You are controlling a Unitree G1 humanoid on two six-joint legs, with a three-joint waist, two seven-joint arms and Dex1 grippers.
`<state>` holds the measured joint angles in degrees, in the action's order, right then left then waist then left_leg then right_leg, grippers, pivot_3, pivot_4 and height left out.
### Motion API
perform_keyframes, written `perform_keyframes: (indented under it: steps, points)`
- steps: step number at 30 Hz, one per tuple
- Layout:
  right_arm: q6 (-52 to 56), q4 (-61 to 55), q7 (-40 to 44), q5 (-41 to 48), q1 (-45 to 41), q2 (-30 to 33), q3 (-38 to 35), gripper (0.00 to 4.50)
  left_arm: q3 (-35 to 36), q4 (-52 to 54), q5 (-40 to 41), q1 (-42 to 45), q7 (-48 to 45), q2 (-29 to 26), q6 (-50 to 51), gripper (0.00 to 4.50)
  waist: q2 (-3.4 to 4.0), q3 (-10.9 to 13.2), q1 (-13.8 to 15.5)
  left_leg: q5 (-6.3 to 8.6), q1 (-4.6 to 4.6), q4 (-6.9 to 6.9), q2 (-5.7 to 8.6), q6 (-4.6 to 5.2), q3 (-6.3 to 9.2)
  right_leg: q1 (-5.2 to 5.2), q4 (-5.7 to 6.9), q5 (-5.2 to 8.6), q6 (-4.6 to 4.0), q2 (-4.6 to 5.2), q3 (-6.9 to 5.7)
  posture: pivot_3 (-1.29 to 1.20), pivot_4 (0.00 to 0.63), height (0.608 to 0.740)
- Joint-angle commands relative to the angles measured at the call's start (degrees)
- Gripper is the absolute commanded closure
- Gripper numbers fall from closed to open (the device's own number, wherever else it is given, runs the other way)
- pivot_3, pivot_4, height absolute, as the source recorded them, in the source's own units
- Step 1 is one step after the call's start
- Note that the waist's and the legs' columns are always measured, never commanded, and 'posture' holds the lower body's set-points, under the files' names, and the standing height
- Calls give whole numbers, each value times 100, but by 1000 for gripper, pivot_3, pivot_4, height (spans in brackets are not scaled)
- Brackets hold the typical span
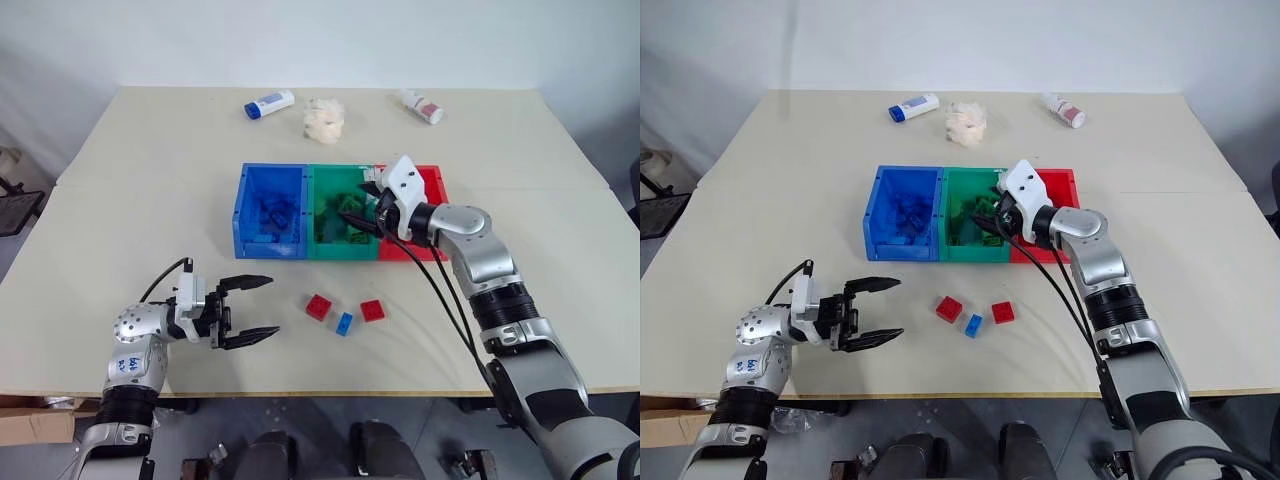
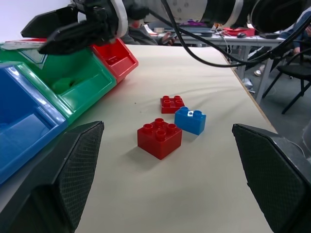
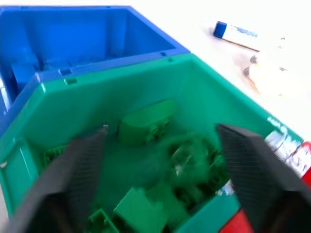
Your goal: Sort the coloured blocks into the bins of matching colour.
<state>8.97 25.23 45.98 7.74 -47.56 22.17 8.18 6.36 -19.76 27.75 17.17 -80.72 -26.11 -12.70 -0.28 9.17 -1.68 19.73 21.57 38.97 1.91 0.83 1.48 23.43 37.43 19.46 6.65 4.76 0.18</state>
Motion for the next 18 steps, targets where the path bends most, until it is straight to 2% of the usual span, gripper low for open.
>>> perform_keyframes:
  steps: [1,8,14,18]
  points:
    - [159,-923,408,268,360,346,-212,18,42,277,69,-97,42,-32,-44,0,2,1,9,0,4,1,0,0,0,1,-2,0,0,1,-1,0,150,740]
    - [1225,-3062,1424,1302,1674,1486,-675,18,16,202,91,-35,-13,-39,0,0,3,2,27,-1,5,10,-4,0,0,-13,-45,0,0,0,0,0,150,740]
    - [1702,-4117,1852,2006,3301,2577,-1756,18,17,-68,97,106,-213,-86,-21,0,5,3,94,1,3,5,-5,2,2,-20,-55,0,0,1,1,0,150,740]
    - [1575,-4334,2346,2375,4676,2955,-2908,18,32,-234,123,160,-383,-127,-38,0,4,4,172,0,0,5,-7,2,-2,-22,-58,0,0,0,3,0,150,740]
